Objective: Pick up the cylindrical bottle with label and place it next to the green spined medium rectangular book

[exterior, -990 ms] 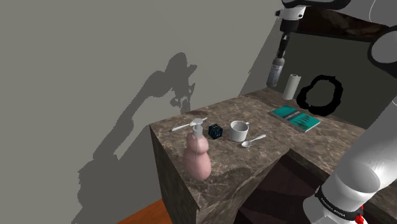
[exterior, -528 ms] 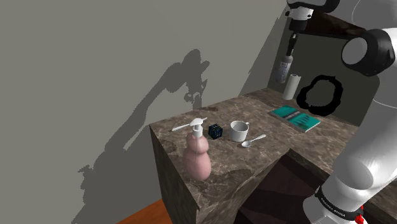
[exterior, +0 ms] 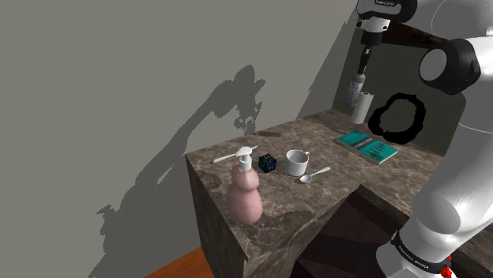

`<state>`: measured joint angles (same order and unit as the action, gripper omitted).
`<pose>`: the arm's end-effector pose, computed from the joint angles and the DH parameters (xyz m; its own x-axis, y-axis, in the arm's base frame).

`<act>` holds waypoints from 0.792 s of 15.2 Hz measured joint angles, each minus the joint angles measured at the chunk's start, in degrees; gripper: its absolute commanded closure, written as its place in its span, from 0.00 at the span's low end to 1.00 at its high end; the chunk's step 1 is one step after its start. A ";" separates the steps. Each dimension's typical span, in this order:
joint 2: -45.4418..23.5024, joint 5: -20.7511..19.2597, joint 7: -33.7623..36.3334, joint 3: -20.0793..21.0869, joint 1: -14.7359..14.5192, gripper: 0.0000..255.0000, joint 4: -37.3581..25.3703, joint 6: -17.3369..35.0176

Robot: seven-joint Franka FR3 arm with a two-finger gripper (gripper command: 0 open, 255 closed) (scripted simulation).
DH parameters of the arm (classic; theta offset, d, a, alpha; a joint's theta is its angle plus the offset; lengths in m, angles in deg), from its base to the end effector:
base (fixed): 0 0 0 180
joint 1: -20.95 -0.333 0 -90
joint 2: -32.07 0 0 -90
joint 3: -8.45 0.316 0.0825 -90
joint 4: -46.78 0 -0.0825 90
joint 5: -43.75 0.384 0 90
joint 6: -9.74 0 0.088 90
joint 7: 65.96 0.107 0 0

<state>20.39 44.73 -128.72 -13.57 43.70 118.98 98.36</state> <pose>0.4545 -0.4072 0.6572 0.9474 0.3199 -0.0081 0.3188 -0.9411 0.1130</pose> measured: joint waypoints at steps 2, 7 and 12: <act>0.59 -0.27 0.27 0.09 -0.28 1.00 2.43 1.85; 2.46 -1.04 0.82 0.24 -0.86 1.00 8.89 6.54; 3.46 -1.45 1.18 0.33 -1.15 1.00 14.00 10.70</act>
<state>23.85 43.28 -127.54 -13.24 42.56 132.98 109.06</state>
